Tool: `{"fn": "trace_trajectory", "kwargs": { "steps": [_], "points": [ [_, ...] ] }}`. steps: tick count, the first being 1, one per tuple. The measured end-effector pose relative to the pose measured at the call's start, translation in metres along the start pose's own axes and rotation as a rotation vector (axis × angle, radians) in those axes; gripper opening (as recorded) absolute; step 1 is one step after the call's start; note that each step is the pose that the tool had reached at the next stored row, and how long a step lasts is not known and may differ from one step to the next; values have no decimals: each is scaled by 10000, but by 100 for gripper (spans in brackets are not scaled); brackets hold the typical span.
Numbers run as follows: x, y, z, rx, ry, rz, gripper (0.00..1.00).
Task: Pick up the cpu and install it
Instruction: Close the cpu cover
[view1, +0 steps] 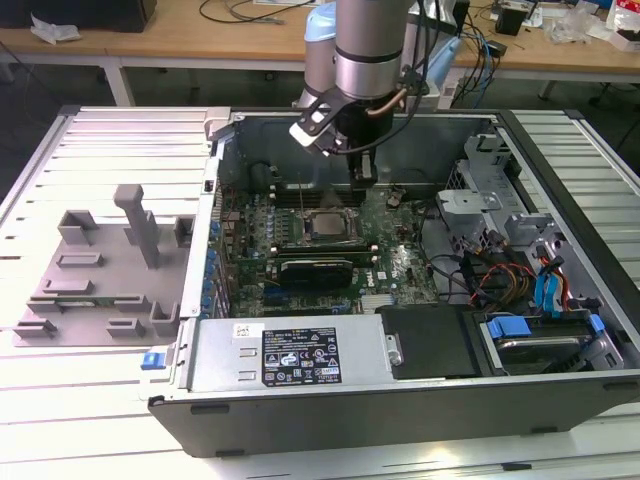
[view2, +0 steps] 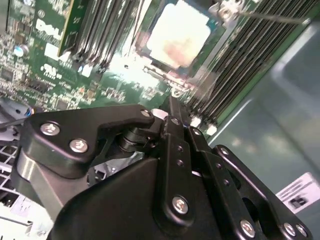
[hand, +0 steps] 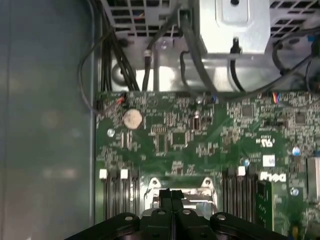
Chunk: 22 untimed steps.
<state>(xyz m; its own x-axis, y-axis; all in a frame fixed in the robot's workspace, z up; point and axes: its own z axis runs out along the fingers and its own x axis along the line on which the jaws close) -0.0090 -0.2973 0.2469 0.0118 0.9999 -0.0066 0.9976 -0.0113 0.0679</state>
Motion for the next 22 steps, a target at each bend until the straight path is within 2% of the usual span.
{"fn": "trace_trajectory", "kwargs": {
  "steps": [2, 5, 6, 12, 17, 19, 21, 22],
  "points": [
    [8, -24, -2, 1, -2, 0, 11],
    [11, -27, -2, 7, 2, 1, 11],
    [11, -25, 0, 188, 33, 3, 11],
    [-3, -44, 27, 269, 20, 2, 11],
    [-108, -174, 58, 371, -14, -1, 11],
    [-134, -202, 65, 402, -23, -2, 11],
    [-163, -238, 82, 486, -52, -6, 11],
    [-164, -238, 81, 487, -55, -6, 11]
  ]
}}
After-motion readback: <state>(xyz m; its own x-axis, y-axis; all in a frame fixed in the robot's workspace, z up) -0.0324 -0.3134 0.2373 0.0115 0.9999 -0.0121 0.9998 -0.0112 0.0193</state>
